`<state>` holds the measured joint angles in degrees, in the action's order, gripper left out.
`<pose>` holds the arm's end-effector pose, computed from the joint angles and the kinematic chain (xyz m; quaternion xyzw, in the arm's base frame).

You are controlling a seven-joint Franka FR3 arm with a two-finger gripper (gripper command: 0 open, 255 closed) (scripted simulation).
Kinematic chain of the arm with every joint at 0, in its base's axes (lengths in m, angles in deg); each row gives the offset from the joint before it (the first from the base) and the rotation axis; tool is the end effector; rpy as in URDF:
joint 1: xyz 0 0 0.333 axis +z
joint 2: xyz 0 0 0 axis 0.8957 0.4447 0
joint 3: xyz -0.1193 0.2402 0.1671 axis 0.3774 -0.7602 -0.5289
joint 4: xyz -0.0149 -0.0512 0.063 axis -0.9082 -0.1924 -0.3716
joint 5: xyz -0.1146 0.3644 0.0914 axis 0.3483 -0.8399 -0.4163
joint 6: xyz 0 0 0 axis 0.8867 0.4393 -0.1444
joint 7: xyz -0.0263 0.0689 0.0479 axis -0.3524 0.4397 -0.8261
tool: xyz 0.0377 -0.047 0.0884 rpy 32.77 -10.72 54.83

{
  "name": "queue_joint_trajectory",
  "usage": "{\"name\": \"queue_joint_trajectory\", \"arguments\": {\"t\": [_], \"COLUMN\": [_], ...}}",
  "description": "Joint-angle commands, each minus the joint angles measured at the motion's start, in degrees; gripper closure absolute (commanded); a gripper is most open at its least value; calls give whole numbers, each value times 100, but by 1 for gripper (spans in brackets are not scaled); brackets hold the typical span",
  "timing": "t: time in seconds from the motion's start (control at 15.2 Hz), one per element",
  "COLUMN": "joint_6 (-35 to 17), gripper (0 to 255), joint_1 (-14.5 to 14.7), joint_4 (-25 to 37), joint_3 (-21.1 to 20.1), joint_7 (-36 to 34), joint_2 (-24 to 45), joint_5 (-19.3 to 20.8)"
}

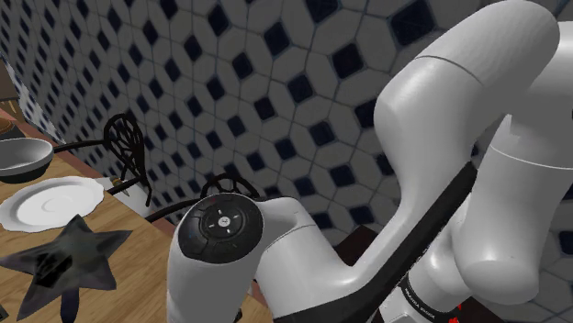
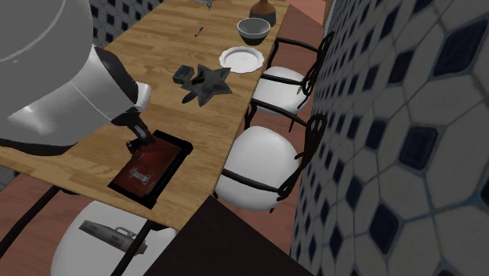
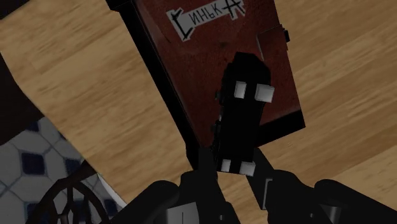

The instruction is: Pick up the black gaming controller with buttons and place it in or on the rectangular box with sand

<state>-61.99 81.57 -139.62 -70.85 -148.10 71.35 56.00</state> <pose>0.2389 0.4745 0.2820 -0.9927 0.1083 -0.0470 0.0236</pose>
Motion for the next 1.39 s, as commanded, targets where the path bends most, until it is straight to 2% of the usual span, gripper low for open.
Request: {"name": "queue_joint_trajectory", "arguments": {"t": [0.0, 1.12, 1.32], "joint_6": [93, -691, -692], "gripper": [255, 255, 255], "joint_1": [259, 1105, 1106], "joint_4": [94, 226, 226], "joint_3": [-51, 1037, 1038], "joint_7": [-363, -1551, -1550], "joint_2": [71, 1318, 1317], "joint_5": [90, 1710, 1709]}}
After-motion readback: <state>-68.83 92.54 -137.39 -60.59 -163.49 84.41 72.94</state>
